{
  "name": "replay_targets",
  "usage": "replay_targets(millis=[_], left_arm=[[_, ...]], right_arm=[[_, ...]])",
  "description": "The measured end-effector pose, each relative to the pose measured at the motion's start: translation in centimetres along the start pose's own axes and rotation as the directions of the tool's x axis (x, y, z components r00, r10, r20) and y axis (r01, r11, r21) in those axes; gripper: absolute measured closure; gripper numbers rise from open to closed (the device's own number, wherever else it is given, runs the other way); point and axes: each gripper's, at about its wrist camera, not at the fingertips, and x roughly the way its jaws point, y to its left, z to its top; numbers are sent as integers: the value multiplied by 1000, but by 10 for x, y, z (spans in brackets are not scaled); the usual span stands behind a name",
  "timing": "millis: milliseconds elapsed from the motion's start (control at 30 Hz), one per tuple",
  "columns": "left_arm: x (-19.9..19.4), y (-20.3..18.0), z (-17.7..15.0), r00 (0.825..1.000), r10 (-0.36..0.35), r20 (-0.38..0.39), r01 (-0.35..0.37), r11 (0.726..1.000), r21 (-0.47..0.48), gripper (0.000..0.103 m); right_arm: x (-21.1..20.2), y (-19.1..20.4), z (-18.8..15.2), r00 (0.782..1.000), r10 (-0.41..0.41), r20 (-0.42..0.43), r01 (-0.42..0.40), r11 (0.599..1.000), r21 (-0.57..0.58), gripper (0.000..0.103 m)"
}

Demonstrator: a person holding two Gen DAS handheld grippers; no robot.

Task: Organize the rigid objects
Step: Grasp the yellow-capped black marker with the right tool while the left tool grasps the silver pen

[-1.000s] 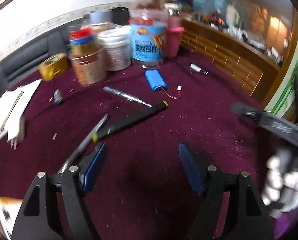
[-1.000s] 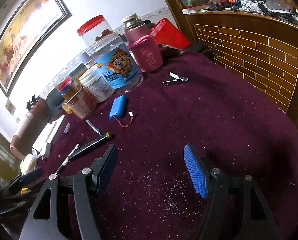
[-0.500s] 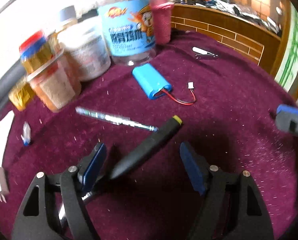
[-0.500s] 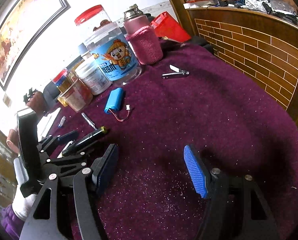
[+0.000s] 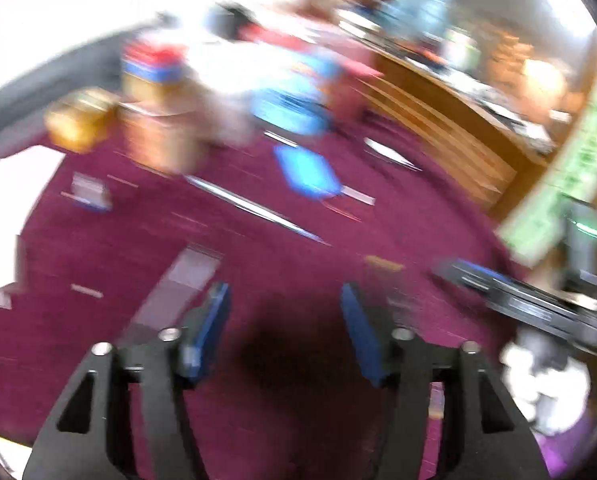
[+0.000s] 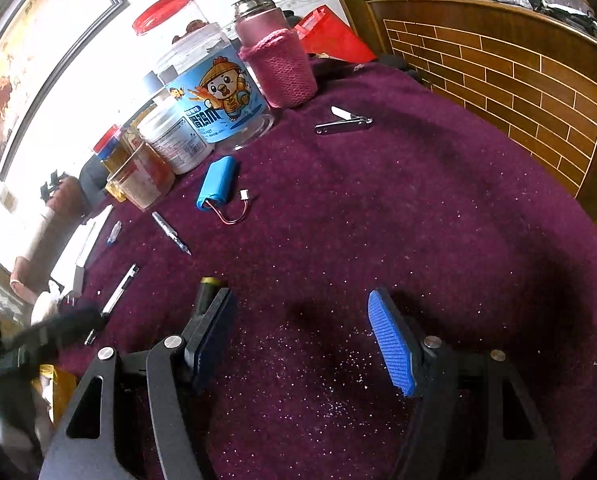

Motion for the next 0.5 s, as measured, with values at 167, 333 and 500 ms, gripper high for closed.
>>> replay_targets(millis=[167,333,500], left_arm=[[17,16,-9,939,336,68,-342,932,117,35],[45,15,-28,918,397,-7,-385,894,229,31],[39,24,-29,965,240,-111,-232,970,79,78]], right_arm=[[3,0,0,1000,4,-16,-4,1000,10,40],[4,1,-1,1000,3,-17,-3,1000,5,40],[6,1,-1,1000,-2,-26,2,1000,6,40]])
